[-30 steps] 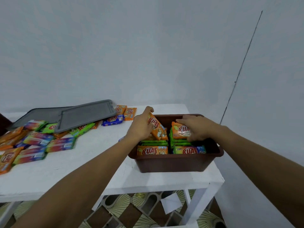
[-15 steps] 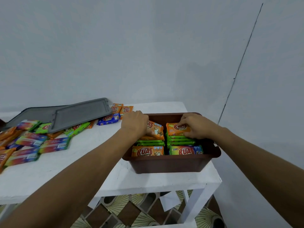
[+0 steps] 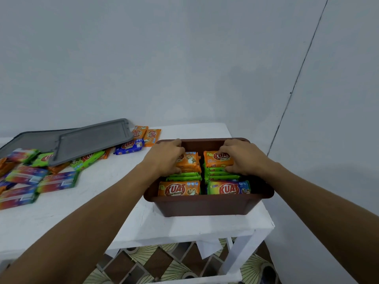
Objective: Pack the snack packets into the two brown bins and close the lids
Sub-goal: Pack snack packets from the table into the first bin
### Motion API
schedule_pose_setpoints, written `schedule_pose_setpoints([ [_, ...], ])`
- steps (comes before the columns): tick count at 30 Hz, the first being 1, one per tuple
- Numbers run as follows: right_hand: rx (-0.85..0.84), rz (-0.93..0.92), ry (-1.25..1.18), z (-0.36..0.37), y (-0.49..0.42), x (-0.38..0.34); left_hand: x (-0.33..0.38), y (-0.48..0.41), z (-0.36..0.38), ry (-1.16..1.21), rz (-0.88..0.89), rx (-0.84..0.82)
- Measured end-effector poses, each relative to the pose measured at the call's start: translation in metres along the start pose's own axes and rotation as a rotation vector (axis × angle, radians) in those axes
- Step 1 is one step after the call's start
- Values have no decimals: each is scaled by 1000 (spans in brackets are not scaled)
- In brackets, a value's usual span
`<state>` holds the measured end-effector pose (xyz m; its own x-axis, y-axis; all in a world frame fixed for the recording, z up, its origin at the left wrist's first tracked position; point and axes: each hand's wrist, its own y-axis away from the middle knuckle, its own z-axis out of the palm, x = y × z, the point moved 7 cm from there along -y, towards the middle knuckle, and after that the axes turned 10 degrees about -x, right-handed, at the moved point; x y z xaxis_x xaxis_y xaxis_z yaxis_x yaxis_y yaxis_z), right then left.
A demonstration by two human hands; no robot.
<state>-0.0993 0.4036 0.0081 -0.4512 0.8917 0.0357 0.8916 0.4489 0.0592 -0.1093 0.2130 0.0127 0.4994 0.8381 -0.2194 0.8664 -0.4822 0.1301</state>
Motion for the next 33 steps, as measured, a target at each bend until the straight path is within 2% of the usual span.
schedule_pose_setpoints([
  [10,-8,0,-32,0,-1,0,-8,-1,6,112,-13,16],
  [28,-58,17,-54,5,1,-1,-2,4,9,98,25,32],
  [31,-57,10,-93,2,-1,2,-8,4,7,234,53,61],
  [33,-29,1,-112,-5,-7,2,-19,9,0,354,67,157],
])
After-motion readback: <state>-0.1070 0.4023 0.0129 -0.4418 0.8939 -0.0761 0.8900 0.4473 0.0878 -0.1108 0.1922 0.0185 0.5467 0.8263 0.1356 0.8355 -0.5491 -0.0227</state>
